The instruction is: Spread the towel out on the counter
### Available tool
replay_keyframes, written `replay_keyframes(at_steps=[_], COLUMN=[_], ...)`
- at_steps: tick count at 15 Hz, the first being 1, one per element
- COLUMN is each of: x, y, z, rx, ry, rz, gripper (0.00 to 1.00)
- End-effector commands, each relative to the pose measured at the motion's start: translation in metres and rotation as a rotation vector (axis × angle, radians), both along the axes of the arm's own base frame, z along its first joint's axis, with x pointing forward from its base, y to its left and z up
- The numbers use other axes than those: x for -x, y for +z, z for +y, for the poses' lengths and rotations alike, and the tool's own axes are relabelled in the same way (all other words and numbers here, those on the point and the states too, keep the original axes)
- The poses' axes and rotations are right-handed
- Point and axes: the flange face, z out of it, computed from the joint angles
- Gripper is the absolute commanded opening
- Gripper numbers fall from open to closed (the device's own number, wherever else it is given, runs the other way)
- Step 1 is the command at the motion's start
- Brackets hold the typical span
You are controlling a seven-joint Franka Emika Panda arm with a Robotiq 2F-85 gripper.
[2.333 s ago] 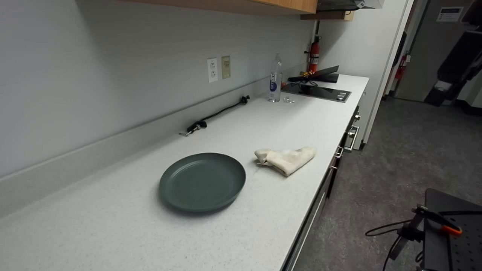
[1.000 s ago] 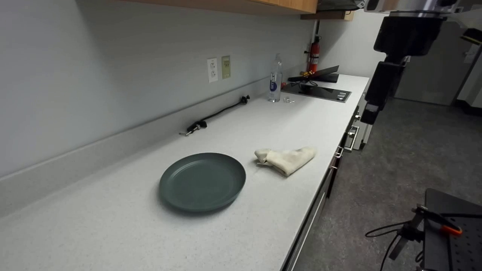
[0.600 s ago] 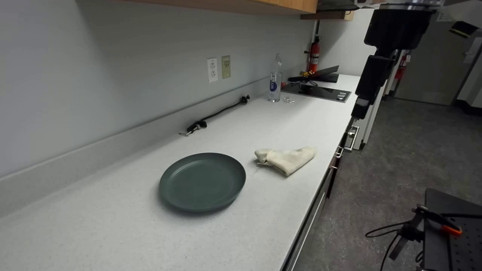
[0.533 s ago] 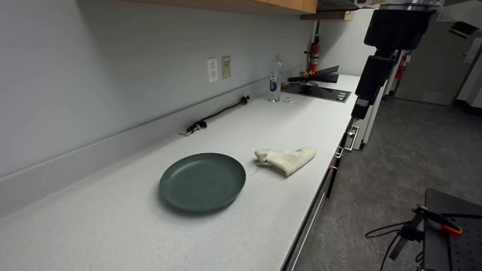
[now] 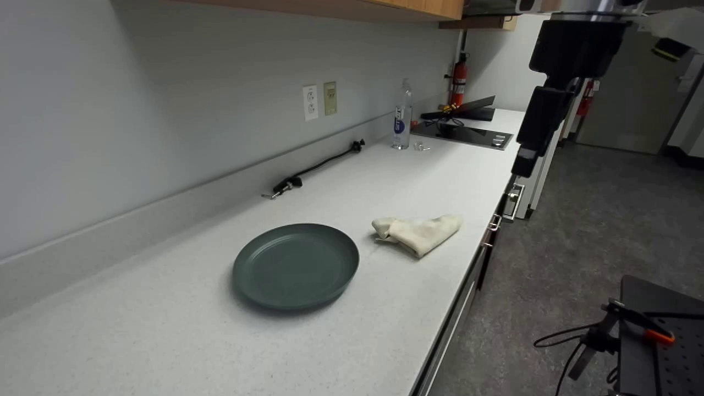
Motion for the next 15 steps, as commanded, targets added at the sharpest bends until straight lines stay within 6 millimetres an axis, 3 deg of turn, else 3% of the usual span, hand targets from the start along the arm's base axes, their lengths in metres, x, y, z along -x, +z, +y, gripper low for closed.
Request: replay_keyframes(at_steps=[1,15], x=[-0.025,-0.14], y=[-0.012,-0.092], z=[-0.004,-0.041], rx=[-0.012,-0.077], ry=[-0.018,-0.201], rz=[-0.008,-0.15], gripper=[1.0,1.0])
